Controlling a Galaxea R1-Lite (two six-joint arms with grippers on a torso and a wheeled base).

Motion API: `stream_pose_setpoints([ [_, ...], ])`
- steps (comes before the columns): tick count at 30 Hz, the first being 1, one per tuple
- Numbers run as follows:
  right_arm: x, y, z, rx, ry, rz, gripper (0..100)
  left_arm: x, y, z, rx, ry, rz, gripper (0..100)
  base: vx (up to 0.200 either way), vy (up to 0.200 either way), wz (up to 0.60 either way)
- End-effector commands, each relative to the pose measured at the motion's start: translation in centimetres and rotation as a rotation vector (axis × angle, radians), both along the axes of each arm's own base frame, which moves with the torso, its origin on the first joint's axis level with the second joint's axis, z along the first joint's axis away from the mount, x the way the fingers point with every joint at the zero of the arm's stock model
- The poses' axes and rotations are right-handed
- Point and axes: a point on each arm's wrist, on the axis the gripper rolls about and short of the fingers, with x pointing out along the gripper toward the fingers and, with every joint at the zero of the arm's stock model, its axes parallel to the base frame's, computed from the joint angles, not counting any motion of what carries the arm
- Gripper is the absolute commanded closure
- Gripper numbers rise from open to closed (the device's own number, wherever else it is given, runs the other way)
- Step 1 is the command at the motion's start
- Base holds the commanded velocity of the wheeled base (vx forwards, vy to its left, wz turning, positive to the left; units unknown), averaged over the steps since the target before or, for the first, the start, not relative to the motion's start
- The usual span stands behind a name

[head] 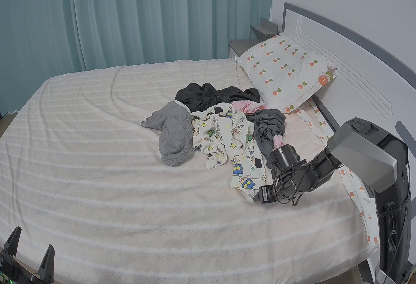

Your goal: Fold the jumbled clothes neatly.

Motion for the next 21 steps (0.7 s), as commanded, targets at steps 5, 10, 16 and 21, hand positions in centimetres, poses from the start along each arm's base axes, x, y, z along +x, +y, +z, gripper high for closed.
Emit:
stream_pose_setpoints([
  [5,-0.4,-0.2,3.0,0.043,-0.053,-0.008,0,0.0,0.0,-0.5,0.0,-0.001,0.0,0,0.0,0.0,0.0],
  [10,-0.6,0.2,5.4,0.143,-0.072,0.021,0,0.0,0.0,-0.5,0.0,-0.001,0.001,0,0.0,0.0,0.0],
  [16,0.8,1.4,2.5,0.15,-0.078,0.021,0,0.0,0.0,-0.5,0.0,-0.001,0.0,0,0.0,0.0,0.0],
  [21,2.1,1.8,0.6,0.152,-0.084,0.016,0,0.0,0.0,-0.5,0.0,-0.001,0.0,0,0.0,0.0,0.0],
])
